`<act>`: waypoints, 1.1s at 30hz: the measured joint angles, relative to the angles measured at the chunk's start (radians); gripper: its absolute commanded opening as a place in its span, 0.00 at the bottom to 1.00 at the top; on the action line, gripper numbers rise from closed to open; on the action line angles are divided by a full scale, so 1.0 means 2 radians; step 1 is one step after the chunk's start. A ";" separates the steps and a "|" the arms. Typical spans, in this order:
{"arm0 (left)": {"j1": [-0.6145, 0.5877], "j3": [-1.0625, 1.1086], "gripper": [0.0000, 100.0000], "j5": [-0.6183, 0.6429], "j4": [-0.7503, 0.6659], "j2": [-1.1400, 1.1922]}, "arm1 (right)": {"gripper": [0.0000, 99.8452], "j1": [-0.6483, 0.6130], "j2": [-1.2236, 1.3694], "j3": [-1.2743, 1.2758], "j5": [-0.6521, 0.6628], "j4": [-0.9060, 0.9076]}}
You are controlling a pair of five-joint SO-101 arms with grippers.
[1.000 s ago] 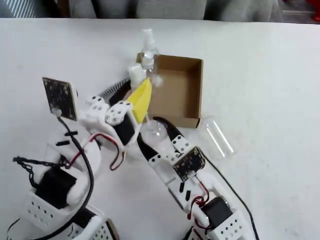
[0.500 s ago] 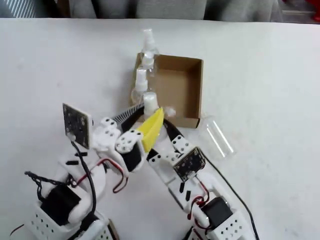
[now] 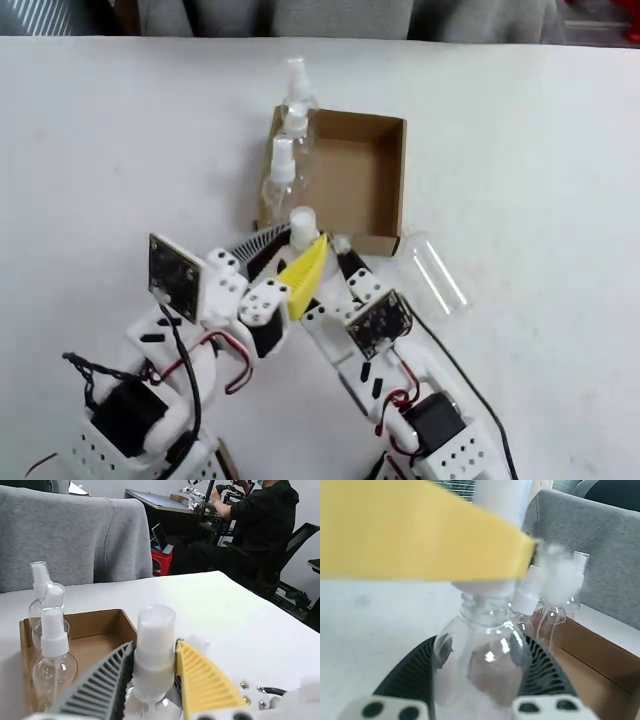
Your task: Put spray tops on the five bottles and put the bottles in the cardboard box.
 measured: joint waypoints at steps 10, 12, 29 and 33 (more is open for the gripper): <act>0.000 0.018 0.02 -0.002 -0.023 0.000 | 0.02 0.005 0.001 0.000 0.000 0.001; 0.002 0.038 0.02 0.000 -0.047 0.001 | 0.02 0.006 0.000 0.000 -0.001 0.001; 0.005 0.077 0.02 -0.002 -0.104 0.000 | 0.02 0.016 0.000 0.000 -0.002 0.001; 0.005 0.079 0.15 -0.002 -0.107 0.000 | 0.02 0.016 0.001 0.000 -0.002 0.001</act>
